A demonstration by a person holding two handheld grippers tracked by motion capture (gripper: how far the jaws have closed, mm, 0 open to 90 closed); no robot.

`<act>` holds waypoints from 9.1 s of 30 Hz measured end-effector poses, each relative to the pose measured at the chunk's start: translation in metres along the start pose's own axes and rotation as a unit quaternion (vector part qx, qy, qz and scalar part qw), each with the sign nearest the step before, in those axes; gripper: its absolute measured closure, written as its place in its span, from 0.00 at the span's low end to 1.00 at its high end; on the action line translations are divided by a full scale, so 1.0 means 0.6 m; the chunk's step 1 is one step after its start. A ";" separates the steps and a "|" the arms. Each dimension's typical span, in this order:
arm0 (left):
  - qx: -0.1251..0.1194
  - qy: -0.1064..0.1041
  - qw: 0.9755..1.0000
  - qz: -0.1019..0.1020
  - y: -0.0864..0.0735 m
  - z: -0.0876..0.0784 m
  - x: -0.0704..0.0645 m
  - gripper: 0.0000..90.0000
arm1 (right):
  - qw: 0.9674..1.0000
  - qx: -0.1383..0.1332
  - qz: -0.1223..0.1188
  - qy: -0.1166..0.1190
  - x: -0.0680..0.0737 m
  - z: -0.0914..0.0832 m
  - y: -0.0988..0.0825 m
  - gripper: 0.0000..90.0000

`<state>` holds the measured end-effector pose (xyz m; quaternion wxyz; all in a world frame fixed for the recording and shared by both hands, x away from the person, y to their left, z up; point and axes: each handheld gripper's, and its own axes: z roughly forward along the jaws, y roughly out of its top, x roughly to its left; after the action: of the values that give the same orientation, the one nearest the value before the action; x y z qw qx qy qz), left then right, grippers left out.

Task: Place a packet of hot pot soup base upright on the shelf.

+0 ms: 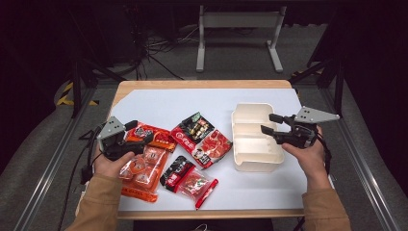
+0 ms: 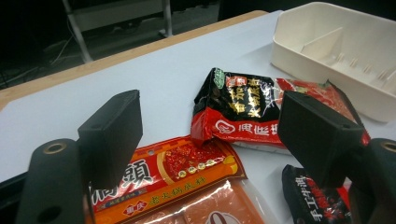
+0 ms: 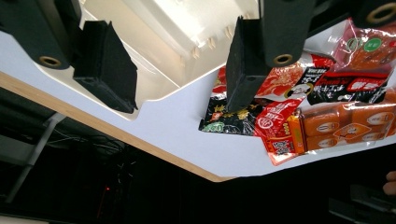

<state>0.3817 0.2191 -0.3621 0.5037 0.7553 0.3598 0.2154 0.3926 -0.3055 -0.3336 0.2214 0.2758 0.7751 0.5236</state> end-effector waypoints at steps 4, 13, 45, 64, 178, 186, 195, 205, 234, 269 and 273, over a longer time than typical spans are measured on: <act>0.004 0.003 1.000 -0.005 0.005 0.001 0.000 0.24 | 1.000 0.004 -0.003 -0.001 0.002 -0.001 -0.001 0.47; 0.006 -0.003 1.000 -0.001 0.032 0.020 -0.006 0.23 | 1.000 0.002 0.002 -0.008 0.000 -0.005 -0.001 0.45; 0.061 -0.004 0.997 -0.045 0.062 0.176 0.024 0.17 | 1.000 -0.015 0.024 0.001 -0.008 -0.017 0.002 0.40; 0.179 -0.047 0.979 -0.080 0.001 0.243 0.012 0.23 | 1.000 0.007 0.029 0.004 -0.006 -0.009 -0.005 0.41; -0.051 -0.099 0.992 0.060 0.131 0.000 -0.099 0.96 | 0.993 0.039 -0.022 0.112 0.096 0.087 0.135 0.41; -0.055 -0.105 0.991 0.060 0.132 -0.004 -0.101 0.96 | 0.989 0.045 -0.024 0.140 0.113 0.117 0.175 0.40; -0.056 -0.111 0.990 0.062 0.133 -0.004 -0.103 0.96 | 0.985 0.065 -0.015 0.160 0.129 0.154 0.187 0.40; -0.052 -0.121 0.989 0.067 0.134 -0.002 -0.110 0.96 | 0.980 0.077 -0.015 0.185 0.148 0.195 0.182 0.43; -0.053 -0.143 0.986 0.060 0.134 0.000 -0.108 0.93 | 0.970 0.107 -0.071 0.207 0.165 0.201 0.201 0.82; -0.031 -0.138 0.990 0.015 0.118 -0.006 -0.055 0.39 | 0.977 0.104 -0.128 0.134 0.118 0.136 0.298 0.86; -0.026 -0.131 0.991 0.011 0.112 -0.006 -0.045 0.38 | 0.978 0.104 -0.134 0.120 0.101 0.130 0.305 0.86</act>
<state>0.3836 0.1850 -0.2979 0.5637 0.7674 0.2766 0.1295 0.4327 -0.1569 -0.1936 0.1651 0.1263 0.8761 0.4350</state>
